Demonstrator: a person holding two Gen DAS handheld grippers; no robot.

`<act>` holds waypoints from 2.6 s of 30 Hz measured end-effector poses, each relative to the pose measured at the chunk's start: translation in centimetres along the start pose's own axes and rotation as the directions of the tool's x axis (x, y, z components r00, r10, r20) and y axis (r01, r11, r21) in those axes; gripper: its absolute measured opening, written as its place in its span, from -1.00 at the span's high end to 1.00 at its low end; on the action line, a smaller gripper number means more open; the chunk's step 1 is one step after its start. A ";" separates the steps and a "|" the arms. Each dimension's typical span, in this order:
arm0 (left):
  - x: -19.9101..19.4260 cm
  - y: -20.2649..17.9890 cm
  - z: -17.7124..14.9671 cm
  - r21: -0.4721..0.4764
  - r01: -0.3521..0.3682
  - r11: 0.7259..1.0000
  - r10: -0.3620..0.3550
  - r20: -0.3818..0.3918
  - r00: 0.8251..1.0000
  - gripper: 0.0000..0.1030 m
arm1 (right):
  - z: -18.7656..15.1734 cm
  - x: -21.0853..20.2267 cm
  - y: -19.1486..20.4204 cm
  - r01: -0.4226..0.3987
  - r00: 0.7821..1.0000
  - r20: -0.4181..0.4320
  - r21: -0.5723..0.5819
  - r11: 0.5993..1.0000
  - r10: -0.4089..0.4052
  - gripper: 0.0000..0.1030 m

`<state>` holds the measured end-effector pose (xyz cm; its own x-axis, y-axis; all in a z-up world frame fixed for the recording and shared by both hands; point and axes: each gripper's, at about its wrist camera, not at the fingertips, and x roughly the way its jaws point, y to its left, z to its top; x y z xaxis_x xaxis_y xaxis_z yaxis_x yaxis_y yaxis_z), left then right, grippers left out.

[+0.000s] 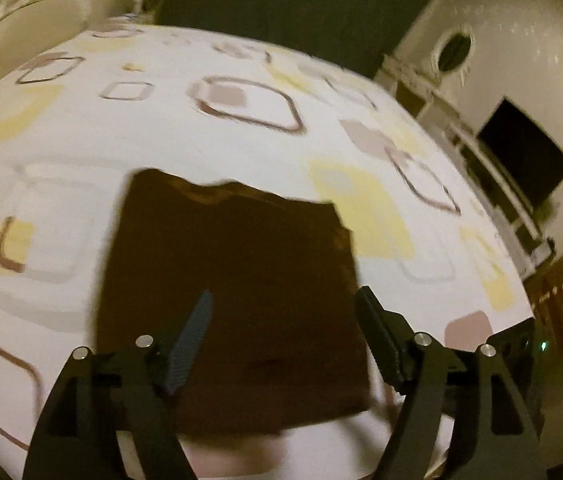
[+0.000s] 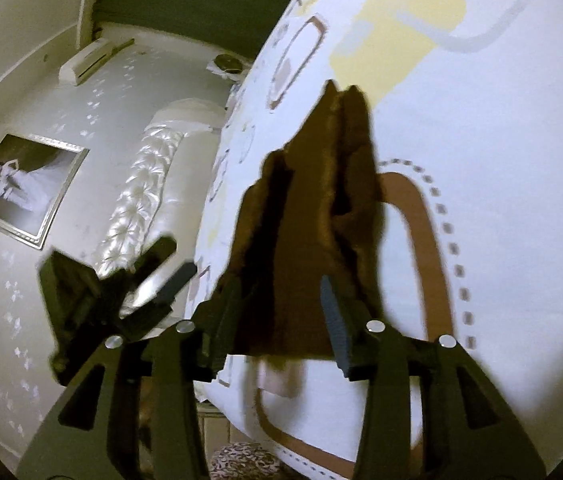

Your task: Fold small clothes

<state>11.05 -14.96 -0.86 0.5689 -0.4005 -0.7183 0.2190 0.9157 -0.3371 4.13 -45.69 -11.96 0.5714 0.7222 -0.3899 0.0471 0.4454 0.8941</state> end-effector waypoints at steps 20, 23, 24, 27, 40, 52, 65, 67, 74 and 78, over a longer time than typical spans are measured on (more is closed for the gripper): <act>-3.0 7.4 -5.9 -0.234 0.221 0.947 -0.227 0.004 0.974 -0.52 | 4.7 10.7 4.9 0.089 0.977 -0.188 -0.088 0.992 -0.104 0.01; -1.6 6.5 -6.8 -0.326 0.303 0.896 -0.330 -0.028 0.944 -0.52 | 4.9 11.1 5.0 0.089 0.976 -0.193 -0.086 0.992 -0.104 0.01; -1.0 6.4 -7.0 -0.360 0.320 0.876 -0.355 -0.032 0.934 -0.52 | 4.9 11.2 5.0 0.085 0.976 -0.196 -0.083 0.993 -0.100 0.00; 1.0 6.2 -7.4 -0.470 0.334 0.817 -0.394 -0.033 0.919 -0.52 | 4.9 11.1 4.9 0.082 0.976 -0.197 -0.084 0.993 -0.097 0.00; 3.8 7.0 -6.7 -0.689 0.276 0.670 -0.326 0.061 0.943 -0.43 | 5.9 11.4 4.3 0.083 0.978 -0.187 -0.069 0.994 -0.095 0.00; 5.2 5.4 -6.3 -0.668 0.207 0.714 -0.279 0.000 0.960 0.86 | 9.2 13.2 3.1 0.125 0.976 -0.172 -0.046 0.991 -0.131 0.00; 3.9 3.5 -6.1 -0.577 0.204 0.791 -0.258 -0.012 0.966 0.88 | 10.4 15.2 5.3 0.123 0.965 -0.212 -0.157 0.980 -0.155 0.86; 3.4 2.1 -5.5 -0.553 0.227 0.801 -0.274 -0.003 0.962 0.88 | 11.1 14.1 6.3 0.112 0.971 -0.190 -0.181 0.977 -0.146 0.86; 4.9 -2.3 -5.0 -0.495 0.261 0.829 -0.316 -0.029 0.948 0.88 | 14.3 10.9 6.4 0.133 0.971 -0.164 -0.227 0.965 -0.172 0.86; 7.6 -3.7 -6.0 -0.496 0.237 0.835 -0.325 -0.096 0.941 0.88 | 15.2 10.1 4.1 0.164 0.967 -0.163 -0.197 0.967 -0.197 0.88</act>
<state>9.85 -21.58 -8.77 0.3877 -0.6775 -0.6250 -0.0752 0.6525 -0.7540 22.58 -44.62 -8.84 0.4095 0.6966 -0.5891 -0.0222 0.6531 0.7569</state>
